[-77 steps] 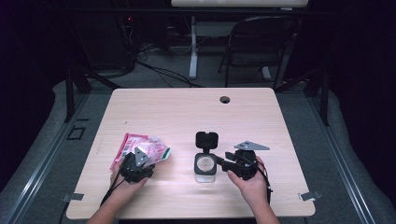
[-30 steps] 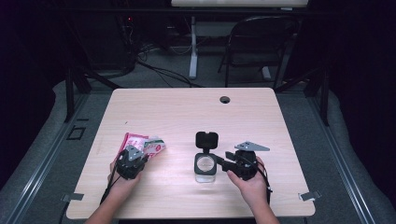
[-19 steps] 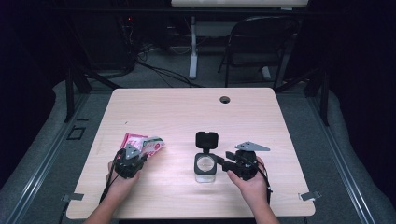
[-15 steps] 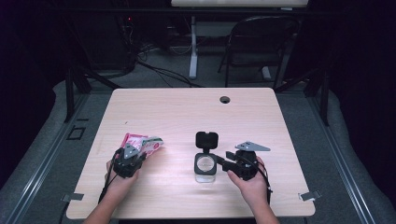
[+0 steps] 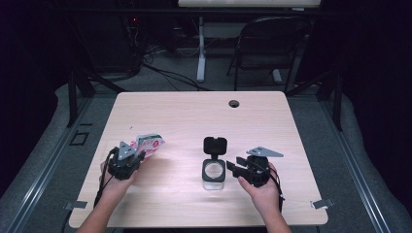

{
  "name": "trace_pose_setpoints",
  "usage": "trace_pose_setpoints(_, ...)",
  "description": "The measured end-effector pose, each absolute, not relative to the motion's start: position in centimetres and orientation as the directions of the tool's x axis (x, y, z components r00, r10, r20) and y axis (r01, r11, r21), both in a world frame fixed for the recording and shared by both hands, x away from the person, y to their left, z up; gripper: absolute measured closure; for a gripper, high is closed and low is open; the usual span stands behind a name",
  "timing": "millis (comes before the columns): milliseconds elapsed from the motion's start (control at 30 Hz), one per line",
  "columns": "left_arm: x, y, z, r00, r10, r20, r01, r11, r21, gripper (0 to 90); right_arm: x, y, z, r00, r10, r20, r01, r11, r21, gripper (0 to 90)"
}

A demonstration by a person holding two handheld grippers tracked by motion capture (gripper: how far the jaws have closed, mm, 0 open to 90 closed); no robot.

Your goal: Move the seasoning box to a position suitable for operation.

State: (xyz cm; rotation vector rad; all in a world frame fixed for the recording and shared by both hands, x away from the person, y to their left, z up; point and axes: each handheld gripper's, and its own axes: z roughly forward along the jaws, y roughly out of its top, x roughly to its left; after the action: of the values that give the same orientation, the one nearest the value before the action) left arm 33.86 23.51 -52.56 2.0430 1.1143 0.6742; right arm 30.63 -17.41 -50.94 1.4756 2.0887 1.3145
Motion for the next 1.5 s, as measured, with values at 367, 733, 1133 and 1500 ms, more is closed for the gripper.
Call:
trace_pose_setpoints(367, 34.7, 24.8, -49.2, 0.469, 0.863, 0.187, 0.443, -0.413, 0.796, 90.0, 30.7, -17.6, -51.0, -0.441, 0.855, 0.272, 0.613, 0.066, 0.787, 52.5)
trace_pose_setpoints(733, 35.2, 26.0, -46.3, 0.44, 0.879, 0.185, 0.423, -0.384, 0.821, 90.0, 30.8, -17.7, -51.0, -0.437, 0.856, 0.275, 0.616, 0.062, 0.785, 52.5)
trace_pose_setpoints(1133, 33.9, 23.7, -45.0, 0.512, 0.841, 0.175, 0.362, -0.396, 0.844, 90.0, 30.8, -17.8, -50.9, -0.438, 0.855, 0.279, 0.612, 0.057, 0.789, 52.5)
trace_pose_setpoints(1500, 33.1, 19.8, -45.4, 0.627, 0.765, 0.148, 0.334, -0.436, 0.836, 90.0, 30.7, -17.8, -50.9, -0.437, 0.855, 0.278, 0.613, 0.058, 0.788, 52.5)
